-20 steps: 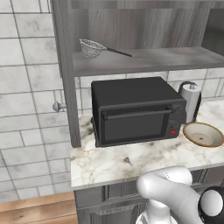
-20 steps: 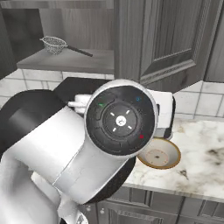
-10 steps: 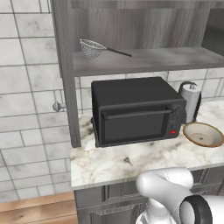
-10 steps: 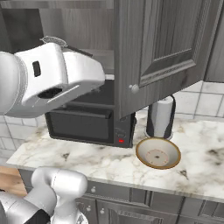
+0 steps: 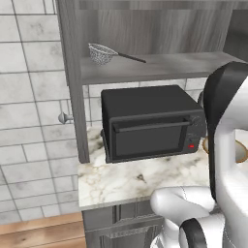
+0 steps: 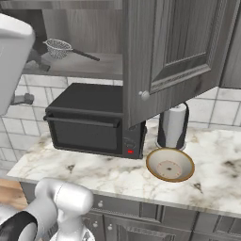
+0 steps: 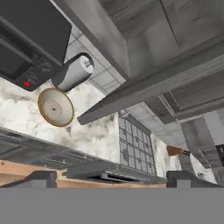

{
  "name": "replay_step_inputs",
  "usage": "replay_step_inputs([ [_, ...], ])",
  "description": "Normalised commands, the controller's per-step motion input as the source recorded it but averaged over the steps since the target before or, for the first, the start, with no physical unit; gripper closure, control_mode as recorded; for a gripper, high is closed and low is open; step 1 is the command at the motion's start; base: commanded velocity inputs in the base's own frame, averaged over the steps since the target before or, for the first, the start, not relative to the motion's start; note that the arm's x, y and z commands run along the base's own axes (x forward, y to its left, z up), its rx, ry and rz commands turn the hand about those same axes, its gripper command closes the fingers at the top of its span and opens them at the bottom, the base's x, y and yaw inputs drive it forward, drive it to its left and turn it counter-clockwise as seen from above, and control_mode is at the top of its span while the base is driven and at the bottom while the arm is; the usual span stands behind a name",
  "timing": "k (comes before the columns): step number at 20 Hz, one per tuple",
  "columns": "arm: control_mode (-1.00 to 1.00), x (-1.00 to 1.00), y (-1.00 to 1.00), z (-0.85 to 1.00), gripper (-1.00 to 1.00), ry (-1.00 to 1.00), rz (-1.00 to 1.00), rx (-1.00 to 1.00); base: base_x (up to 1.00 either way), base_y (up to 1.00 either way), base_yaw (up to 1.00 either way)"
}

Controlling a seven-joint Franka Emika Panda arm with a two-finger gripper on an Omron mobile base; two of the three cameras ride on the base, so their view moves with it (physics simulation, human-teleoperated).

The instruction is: Open the cabinet and setup a tea strainer by placing it in the bowl upright.

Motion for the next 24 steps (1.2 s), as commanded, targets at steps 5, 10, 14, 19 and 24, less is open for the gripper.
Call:
replay_step_inputs([
  [5, -1.00, 0.71, 0.43, -0.61, -1.00, 0.29, 0.00, -0.42, 0.00, 0.00, 0.00],
  [10, -1.00, 0.81, -0.04, -0.61, -1.00, 0.29, 0.00, -0.33, 0.00, 0.00, 0.00],
  [14, -1.00, 0.86, -0.54, -0.42, -1.00, 0.34, -0.10, -0.25, 0.00, 0.00, 0.00],
  [19, -1.00, 0.91, -0.54, -0.07, -1.00, 0.19, -0.17, -0.15, 0.00, 0.00, 0.00],
  [24, -1.00, 0.61, -0.56, -0.03, -1.00, 0.11, -0.22, -0.03, 0.00, 0.00, 0.00],
])
